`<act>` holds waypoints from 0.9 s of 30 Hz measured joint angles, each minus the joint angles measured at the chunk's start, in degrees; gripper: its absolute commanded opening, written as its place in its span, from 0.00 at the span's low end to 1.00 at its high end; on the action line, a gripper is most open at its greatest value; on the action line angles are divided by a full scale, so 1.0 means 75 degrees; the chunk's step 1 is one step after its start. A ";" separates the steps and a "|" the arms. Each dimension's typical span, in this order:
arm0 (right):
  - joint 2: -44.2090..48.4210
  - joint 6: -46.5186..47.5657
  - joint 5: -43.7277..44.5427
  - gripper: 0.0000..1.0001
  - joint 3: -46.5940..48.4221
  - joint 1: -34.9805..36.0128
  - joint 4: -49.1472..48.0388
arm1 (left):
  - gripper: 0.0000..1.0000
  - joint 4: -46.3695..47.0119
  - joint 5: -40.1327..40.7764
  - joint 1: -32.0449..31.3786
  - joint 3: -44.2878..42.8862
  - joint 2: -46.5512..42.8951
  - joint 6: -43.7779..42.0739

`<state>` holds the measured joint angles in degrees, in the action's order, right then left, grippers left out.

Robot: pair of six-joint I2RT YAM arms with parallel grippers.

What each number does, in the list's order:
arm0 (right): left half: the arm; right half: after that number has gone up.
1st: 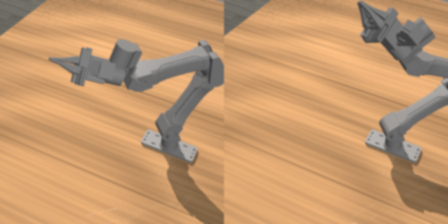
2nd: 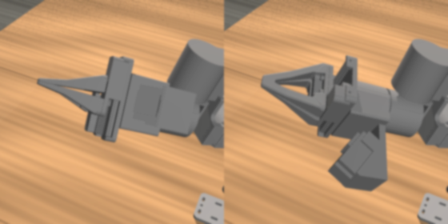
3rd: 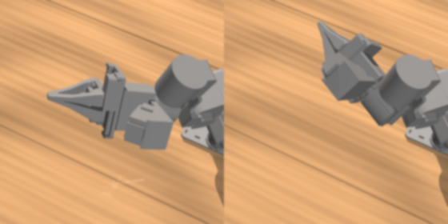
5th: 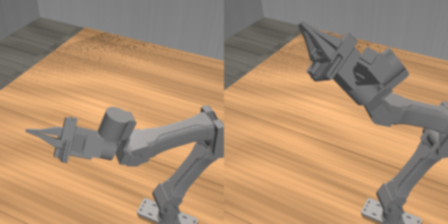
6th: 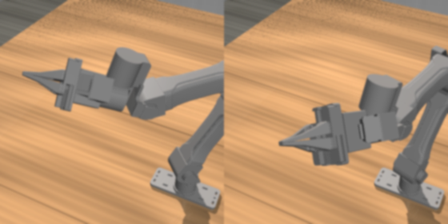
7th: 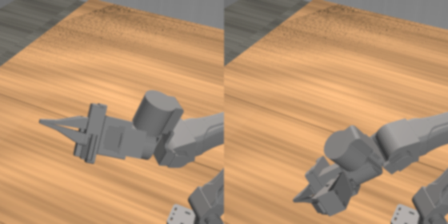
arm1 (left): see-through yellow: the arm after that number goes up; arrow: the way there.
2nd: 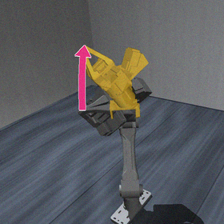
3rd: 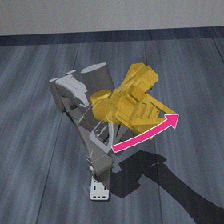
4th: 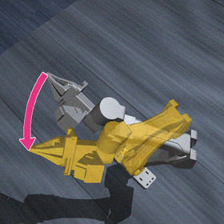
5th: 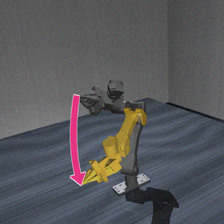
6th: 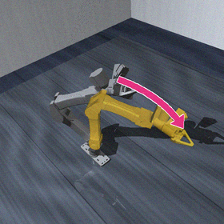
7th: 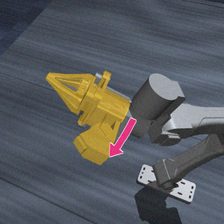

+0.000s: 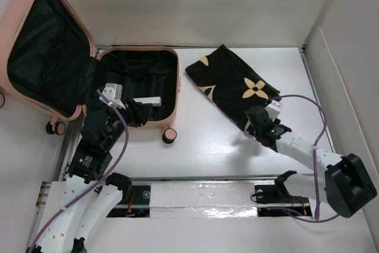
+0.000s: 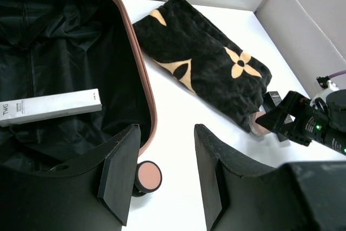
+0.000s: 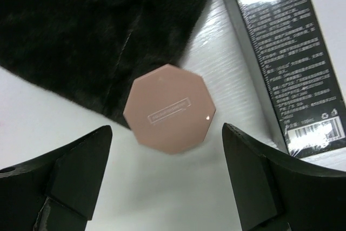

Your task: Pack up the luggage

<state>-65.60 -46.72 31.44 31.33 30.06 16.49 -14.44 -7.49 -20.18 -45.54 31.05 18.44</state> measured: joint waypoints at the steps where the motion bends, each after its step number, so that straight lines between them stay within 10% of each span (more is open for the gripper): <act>1: -0.0087 -0.0003 -0.0038 0.92 0.0050 -0.0131 0.0017 | 0.42 0.0000 0.0000 0.0000 0.0000 0.0000 0.0000; 27: -0.1786 0.1696 -0.2005 0.80 0.1498 -0.1151 0.0539 | 0.42 -0.0003 0.0067 -0.0184 0.0000 -0.0117 -0.0003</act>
<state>-79.00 -34.00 16.40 42.57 21.43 20.53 -14.46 -6.98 -21.56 -45.54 30.17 18.41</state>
